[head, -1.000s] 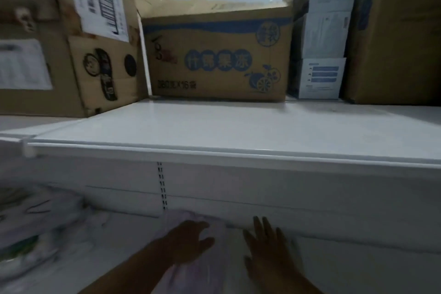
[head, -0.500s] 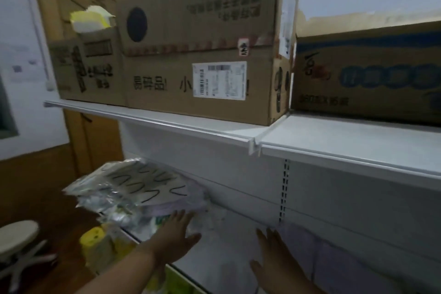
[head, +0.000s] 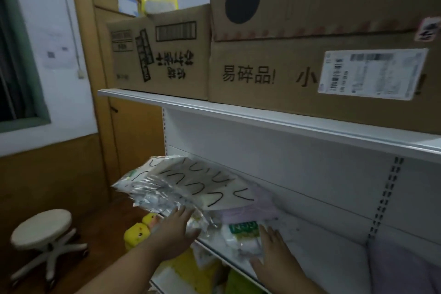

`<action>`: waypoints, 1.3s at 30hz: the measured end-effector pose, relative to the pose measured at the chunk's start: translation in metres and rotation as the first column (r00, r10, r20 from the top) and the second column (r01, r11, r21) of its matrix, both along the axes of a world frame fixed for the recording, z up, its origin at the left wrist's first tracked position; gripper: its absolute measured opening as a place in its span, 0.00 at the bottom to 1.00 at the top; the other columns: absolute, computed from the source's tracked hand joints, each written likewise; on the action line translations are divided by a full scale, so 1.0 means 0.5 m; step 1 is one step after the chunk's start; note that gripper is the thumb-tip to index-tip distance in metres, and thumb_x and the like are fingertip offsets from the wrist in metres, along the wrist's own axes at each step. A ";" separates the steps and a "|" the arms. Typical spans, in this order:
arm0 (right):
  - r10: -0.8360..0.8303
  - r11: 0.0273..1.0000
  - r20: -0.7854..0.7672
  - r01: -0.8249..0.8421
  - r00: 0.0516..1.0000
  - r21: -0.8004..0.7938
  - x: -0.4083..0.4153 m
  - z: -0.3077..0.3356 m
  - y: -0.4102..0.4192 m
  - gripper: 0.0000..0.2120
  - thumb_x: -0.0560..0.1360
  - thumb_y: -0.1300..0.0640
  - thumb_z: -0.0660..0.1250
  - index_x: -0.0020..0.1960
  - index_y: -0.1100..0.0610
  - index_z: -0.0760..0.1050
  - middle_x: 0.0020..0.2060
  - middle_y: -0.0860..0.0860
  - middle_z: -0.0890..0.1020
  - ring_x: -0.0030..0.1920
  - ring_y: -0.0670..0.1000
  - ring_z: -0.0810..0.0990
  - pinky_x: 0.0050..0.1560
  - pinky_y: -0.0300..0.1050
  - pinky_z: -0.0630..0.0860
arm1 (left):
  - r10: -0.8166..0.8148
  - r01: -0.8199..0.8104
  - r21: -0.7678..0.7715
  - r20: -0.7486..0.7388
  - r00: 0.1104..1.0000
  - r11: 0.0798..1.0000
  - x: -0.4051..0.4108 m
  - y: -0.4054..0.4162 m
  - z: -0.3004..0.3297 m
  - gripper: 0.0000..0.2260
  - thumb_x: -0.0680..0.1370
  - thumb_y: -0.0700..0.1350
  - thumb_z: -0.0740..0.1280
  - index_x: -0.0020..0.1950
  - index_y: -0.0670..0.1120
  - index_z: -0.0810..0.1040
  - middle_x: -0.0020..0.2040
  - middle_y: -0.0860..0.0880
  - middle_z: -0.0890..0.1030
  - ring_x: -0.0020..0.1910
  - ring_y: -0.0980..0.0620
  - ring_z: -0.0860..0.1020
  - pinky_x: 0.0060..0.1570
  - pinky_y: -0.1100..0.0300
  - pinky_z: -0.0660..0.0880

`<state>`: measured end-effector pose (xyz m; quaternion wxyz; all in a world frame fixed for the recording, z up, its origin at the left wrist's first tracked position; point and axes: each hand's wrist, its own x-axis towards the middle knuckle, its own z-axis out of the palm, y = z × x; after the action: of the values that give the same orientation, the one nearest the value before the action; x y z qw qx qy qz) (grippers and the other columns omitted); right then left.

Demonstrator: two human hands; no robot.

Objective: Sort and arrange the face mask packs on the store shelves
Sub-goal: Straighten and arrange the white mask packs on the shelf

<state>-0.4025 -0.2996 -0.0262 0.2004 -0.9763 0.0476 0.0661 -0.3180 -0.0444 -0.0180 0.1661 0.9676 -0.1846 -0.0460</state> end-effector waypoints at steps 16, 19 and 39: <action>0.029 0.997 0.125 -0.037 0.992 0.066 0.347 -0.022 0.181 0.36 0.79 0.43 0.57 0.78 0.53 0.42 0.77 0.57 0.42 0.77 0.58 0.43 0.76 0.51 0.48 | 0.114 -0.115 -0.033 -0.015 0.993 0.993 0.238 0.148 -0.025 0.29 0.80 0.60 0.58 0.78 0.53 0.53 0.80 0.50 0.50 0.78 0.50 0.45 0.74 0.53 0.52; 0.040 0.999 0.183 -0.043 0.982 0.013 0.425 -0.033 0.201 0.35 0.78 0.44 0.57 0.78 0.55 0.46 0.76 0.60 0.49 0.76 0.59 0.48 0.75 0.50 0.52 | 0.127 -0.127 0.006 0.016 0.992 0.992 0.302 0.165 -0.001 0.30 0.80 0.60 0.58 0.78 0.54 0.52 0.80 0.50 0.49 0.78 0.50 0.44 0.75 0.52 0.50; -0.174 0.958 0.036 0.178 0.984 -0.226 0.576 -0.101 0.240 0.55 0.65 0.23 0.55 0.78 0.55 0.40 0.77 0.58 0.42 0.77 0.59 0.42 0.72 0.64 0.44 | -0.225 0.219 0.128 0.036 0.974 0.967 0.593 0.094 -0.008 0.21 0.83 0.50 0.55 0.74 0.45 0.66 0.77 0.48 0.60 0.77 0.49 0.55 0.75 0.56 0.49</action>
<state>-0.1143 -0.1798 -0.0767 0.0923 -0.9853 0.1398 0.0345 -0.0217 0.0024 -0.0222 0.0950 0.9501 -0.2927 -0.0513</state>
